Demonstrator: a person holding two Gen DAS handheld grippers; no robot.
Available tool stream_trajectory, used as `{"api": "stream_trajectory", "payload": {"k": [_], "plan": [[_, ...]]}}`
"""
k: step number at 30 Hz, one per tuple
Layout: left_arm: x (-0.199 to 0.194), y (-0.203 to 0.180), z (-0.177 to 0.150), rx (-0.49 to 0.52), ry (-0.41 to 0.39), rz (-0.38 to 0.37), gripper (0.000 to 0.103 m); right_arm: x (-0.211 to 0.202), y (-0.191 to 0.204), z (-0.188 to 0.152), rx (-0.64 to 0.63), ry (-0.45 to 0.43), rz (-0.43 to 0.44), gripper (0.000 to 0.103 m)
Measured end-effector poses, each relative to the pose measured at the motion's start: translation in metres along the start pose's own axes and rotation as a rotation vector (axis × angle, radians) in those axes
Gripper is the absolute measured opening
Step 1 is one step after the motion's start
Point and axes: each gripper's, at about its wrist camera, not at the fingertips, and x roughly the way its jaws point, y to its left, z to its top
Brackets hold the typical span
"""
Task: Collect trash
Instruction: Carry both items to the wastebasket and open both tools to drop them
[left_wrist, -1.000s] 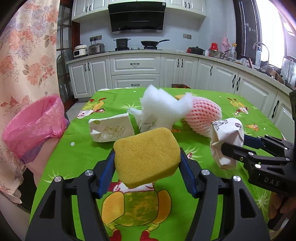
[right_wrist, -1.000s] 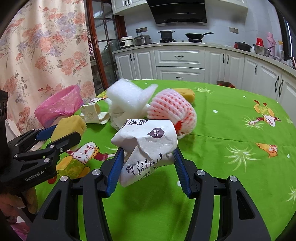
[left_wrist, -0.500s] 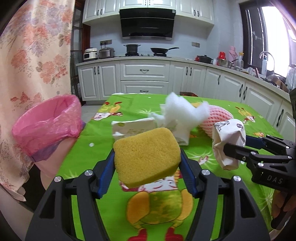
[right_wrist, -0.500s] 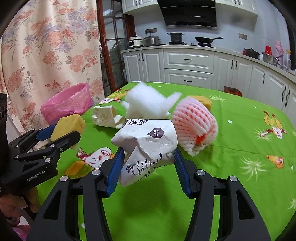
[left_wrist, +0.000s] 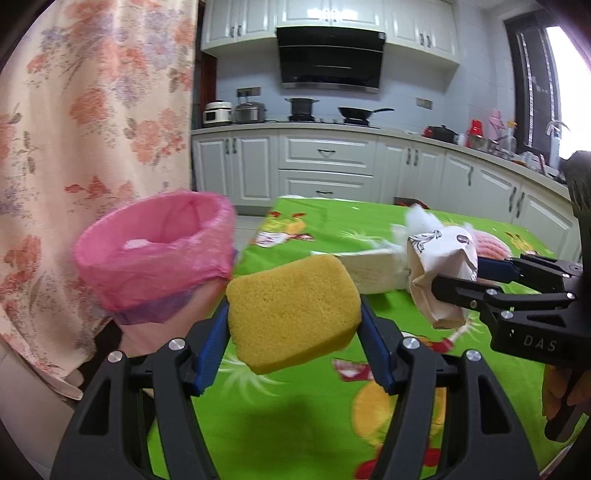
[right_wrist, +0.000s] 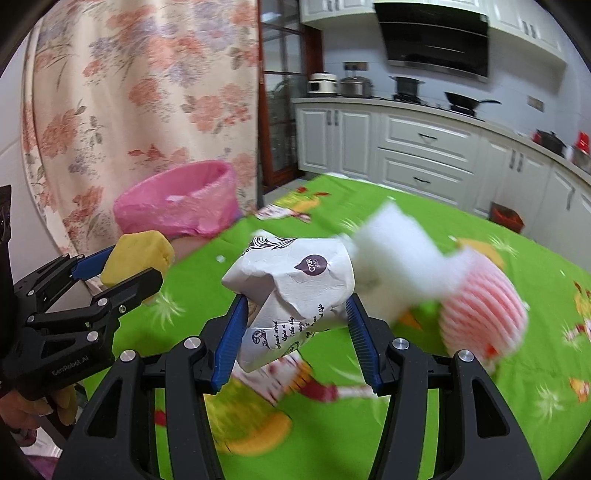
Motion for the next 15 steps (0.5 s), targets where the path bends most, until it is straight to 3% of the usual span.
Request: {"api": "stream_trajectory", "payload": {"k": [8, 15], "plan": [[-0.007, 0.058, 0.024, -0.031, -0.04, 0.115, 0.063, 0.035, 0.032, 0.045, -0.085, -0.03, 0.09, 0.052], [0.008, 0.101, 0.054, 0.012, -0.051, 0.152, 0.064, 0.075, 0.06, 0.092, -0.136, -0.053, 0.167, 0.052]]}}
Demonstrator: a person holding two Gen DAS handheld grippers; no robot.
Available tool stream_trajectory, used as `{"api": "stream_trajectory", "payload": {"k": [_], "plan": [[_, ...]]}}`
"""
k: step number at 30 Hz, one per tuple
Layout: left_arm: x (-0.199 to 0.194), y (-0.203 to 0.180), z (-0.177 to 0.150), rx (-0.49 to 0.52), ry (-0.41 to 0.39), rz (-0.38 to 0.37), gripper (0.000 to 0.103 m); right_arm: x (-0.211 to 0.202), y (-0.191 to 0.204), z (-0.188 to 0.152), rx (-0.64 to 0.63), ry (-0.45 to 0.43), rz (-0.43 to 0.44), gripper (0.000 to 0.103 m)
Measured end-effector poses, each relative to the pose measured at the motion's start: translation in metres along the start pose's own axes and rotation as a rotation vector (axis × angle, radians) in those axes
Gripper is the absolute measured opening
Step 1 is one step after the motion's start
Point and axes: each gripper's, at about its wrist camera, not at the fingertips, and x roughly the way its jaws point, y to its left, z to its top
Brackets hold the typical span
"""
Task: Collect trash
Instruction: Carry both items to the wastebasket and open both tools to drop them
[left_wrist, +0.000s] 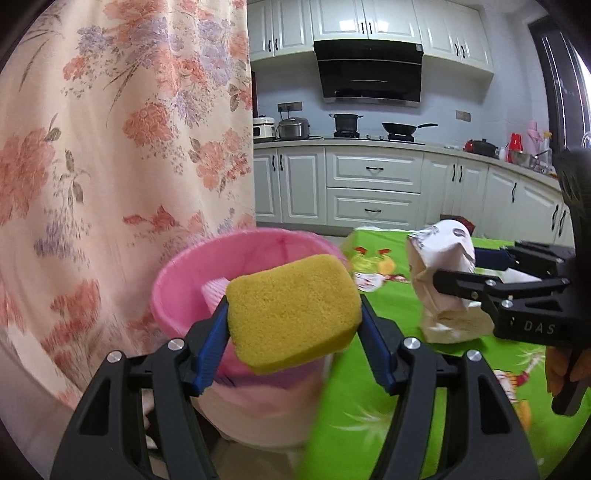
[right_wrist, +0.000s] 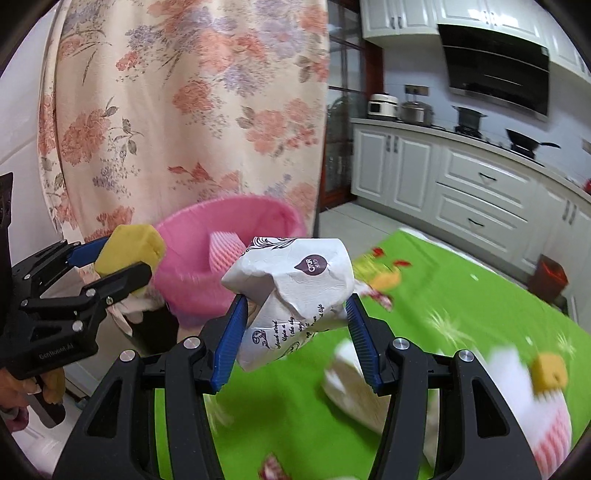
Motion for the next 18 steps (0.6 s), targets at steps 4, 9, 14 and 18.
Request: {"api": "stream_trajectory", "payload": {"k": [4, 9, 14, 18], "plan": [[0.016, 0.017, 0.016, 0.027, -0.018, 0.03, 0.064, 0.025, 0.01, 0.024, -0.028, -0.012, 0.03, 0.052], [0.041, 0.048, 0.033, -0.031, -0.017, 0.031, 0.064, 0.054, 0.013, 0.051, -0.038, -0.018, 0.072, 0.053], [0.072, 0.081, 0.039, -0.124, 0.024, 0.017, 0.064, 0.084, 0.01, 0.067, -0.022, -0.007, 0.109, 0.053], [0.09, 0.092, 0.038, -0.143, 0.04, 0.023, 0.066, 0.101, 0.014, 0.072, -0.037, -0.001, 0.123, 0.053]]}}
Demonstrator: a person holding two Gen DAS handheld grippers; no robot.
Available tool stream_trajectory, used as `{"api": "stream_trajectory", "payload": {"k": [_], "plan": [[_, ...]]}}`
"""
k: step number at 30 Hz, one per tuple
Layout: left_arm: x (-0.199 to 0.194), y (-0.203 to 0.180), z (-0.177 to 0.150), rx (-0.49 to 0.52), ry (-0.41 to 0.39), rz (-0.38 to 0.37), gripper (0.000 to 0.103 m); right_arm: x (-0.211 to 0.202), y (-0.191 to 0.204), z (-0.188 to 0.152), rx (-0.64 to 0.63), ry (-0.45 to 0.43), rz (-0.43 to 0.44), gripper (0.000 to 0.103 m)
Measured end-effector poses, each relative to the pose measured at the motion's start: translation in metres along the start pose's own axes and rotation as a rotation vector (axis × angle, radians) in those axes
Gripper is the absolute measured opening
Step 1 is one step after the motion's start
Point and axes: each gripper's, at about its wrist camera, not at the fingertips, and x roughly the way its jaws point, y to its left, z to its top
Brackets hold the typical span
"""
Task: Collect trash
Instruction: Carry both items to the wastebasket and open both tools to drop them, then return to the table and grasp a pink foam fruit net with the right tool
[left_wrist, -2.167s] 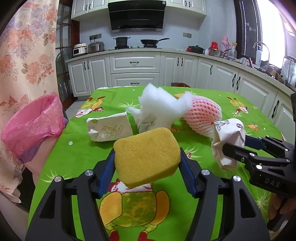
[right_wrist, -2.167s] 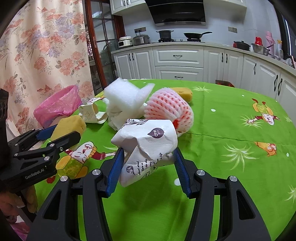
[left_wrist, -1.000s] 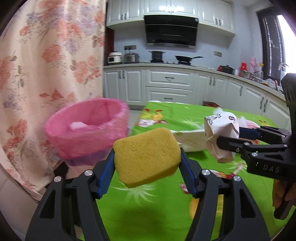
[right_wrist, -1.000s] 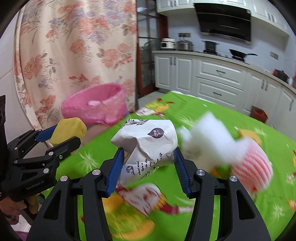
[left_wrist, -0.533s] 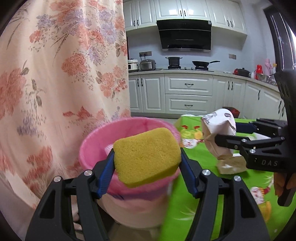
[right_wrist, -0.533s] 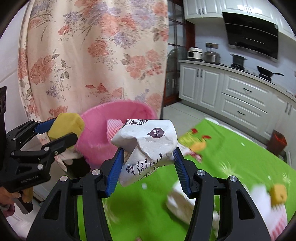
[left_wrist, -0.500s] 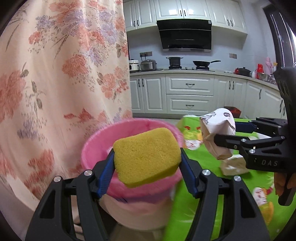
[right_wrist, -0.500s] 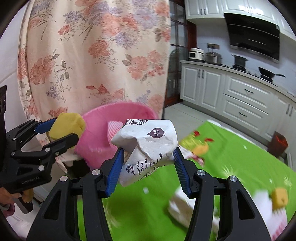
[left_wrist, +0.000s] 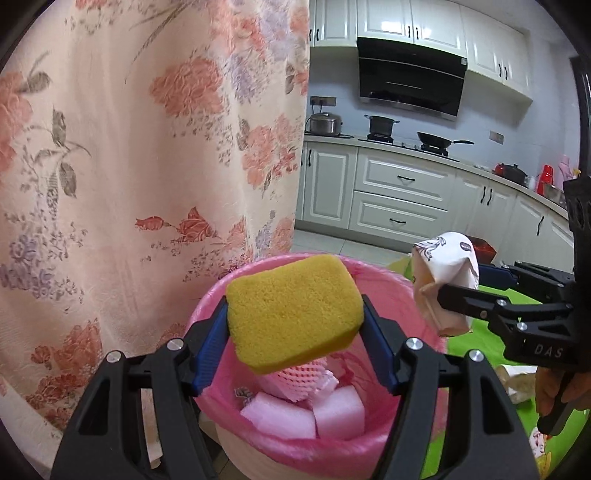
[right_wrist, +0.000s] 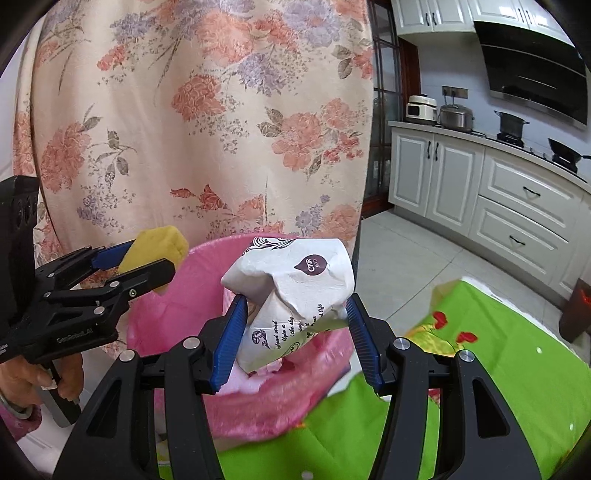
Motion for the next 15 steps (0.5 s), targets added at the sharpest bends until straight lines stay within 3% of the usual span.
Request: {"api": "stream_trajectory", "payload": {"k": [7, 11, 15], "plan": [[0.005, 0.009, -0.006, 0.001, -0.005, 0.074, 0.077, 0.014, -0.003, -0.002, -0.011, 0.005, 0.012, 0.058], [-0.005, 0.011, -0.012, 0.005, -0.002, 0.102, 0.083, -0.004, -0.009, -0.008, 0.013, -0.015, 0.008, 0.063], [-0.03, 0.001, -0.022, -0.006, -0.02, 0.15, 0.096, -0.039, -0.011, -0.023, 0.033, -0.031, -0.027, 0.063]]}}
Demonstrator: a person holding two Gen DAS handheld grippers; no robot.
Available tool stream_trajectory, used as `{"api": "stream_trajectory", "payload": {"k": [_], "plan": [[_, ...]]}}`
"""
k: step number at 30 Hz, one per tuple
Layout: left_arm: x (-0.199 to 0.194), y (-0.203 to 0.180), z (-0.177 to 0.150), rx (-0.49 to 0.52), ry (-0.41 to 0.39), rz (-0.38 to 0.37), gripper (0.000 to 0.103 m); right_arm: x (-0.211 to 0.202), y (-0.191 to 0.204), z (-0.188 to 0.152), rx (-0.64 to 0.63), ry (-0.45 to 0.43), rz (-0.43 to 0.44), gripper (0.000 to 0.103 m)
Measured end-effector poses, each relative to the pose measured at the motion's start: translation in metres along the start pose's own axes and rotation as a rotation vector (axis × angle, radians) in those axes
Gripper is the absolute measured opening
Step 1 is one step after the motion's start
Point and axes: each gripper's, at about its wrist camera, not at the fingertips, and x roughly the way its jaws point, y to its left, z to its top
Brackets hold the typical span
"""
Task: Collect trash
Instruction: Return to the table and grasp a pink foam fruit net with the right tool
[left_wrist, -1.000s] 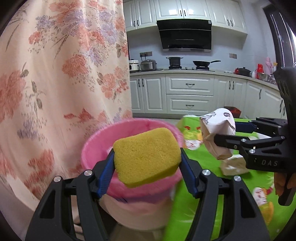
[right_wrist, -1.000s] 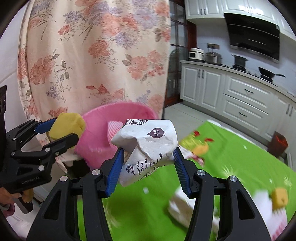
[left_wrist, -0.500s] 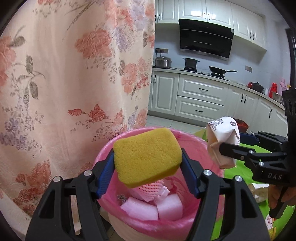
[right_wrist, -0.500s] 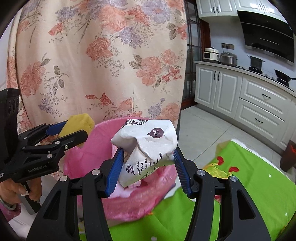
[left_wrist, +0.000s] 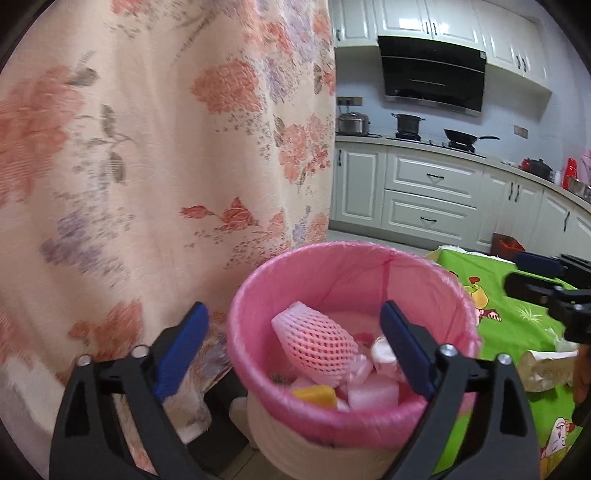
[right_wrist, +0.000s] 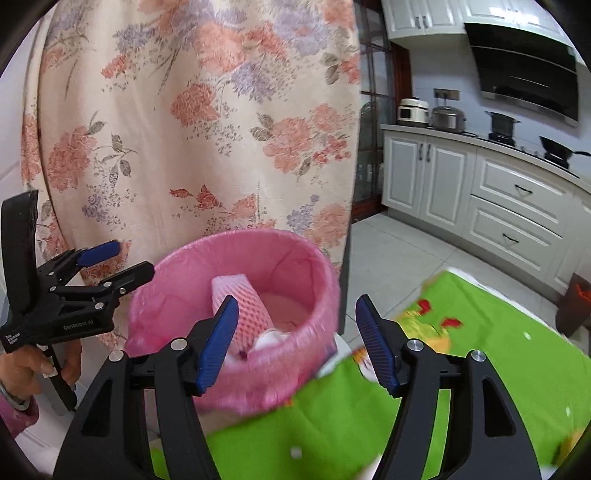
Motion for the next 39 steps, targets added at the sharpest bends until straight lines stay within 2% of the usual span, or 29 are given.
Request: {"api": "stream_trajectory", "payload": {"k": [4, 8, 15, 19, 27, 32, 39], "plan": [[-0.027, -0.012, -0.021, -0.055, 0.016, -0.012, 0.098, -0.042, -0.006, -0.024, 0.044, -0.009, -0.052, 0.065], [-0.048, -0.038, -0.047, -0.073, 0.07, -0.064, 0.098, -0.078, -0.011, -0.052, 0.072, -0.002, -0.107, 0.07], [-0.077, -0.098, -0.073, -0.013, 0.118, -0.158, 0.098, -0.14, -0.034, -0.113, 0.15, 0.041, -0.235, 0.073], [-0.088, -0.143, -0.081, 0.074, 0.125, -0.204, 0.098, -0.173, -0.058, -0.142, 0.223, 0.045, -0.32, 0.073], [-0.111, -0.205, -0.097, 0.17, 0.122, -0.276, 0.098, -0.232, -0.102, -0.174, 0.316, 0.006, -0.449, 0.073], [-0.124, -0.226, -0.105, 0.229, 0.109, -0.308, 0.098, -0.244, -0.131, -0.183, 0.358, 0.006, -0.484, 0.073], [-0.135, -0.234, -0.103, 0.255, 0.068, -0.304, 0.098, -0.216, -0.163, -0.188, 0.353, 0.083, -0.503, 0.073]]}}
